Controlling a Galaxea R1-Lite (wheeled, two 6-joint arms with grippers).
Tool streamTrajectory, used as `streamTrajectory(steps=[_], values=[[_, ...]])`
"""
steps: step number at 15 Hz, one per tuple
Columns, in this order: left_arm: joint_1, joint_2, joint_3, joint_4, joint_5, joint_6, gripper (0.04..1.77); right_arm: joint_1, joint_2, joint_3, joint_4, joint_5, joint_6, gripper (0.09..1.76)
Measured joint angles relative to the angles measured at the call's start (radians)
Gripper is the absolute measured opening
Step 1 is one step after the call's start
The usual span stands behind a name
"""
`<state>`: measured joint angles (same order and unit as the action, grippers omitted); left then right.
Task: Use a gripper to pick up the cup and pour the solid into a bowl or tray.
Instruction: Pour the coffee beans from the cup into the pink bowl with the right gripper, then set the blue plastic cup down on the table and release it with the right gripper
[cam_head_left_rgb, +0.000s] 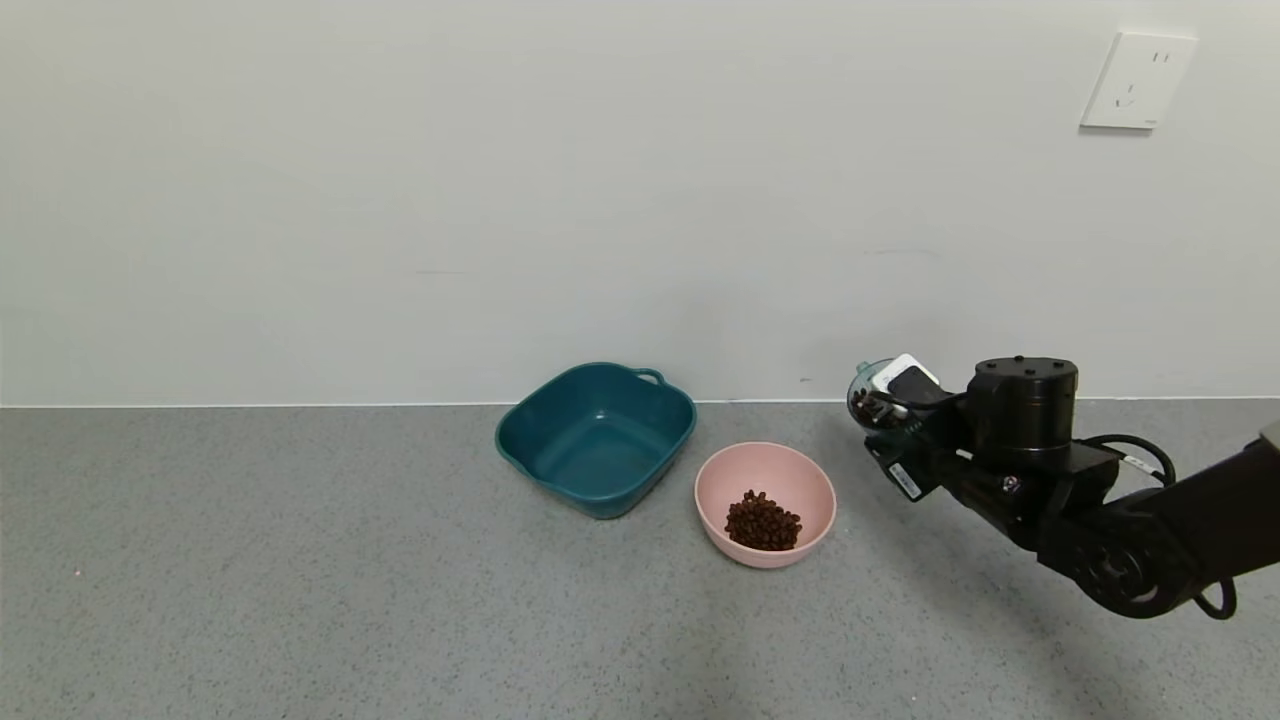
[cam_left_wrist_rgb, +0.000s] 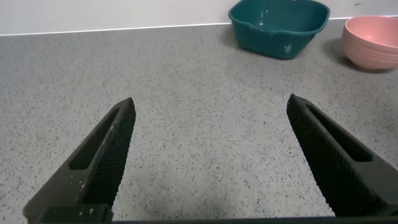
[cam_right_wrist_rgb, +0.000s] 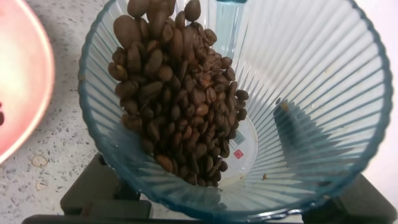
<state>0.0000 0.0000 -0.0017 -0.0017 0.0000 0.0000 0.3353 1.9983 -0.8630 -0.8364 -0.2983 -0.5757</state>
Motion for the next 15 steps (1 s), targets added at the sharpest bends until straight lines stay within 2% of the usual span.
streamTrajectory(steps=[6,15], values=[[0.000,0.000,0.000,0.000,0.000,0.000,1.75,-0.032,0.032,-0.009,0.002,0.001,0.337,1.34],[0.000,0.000,0.000,0.000,0.000,0.000,1.75,-0.073,0.042,-0.014,-0.009,0.022,0.673,1.34]])
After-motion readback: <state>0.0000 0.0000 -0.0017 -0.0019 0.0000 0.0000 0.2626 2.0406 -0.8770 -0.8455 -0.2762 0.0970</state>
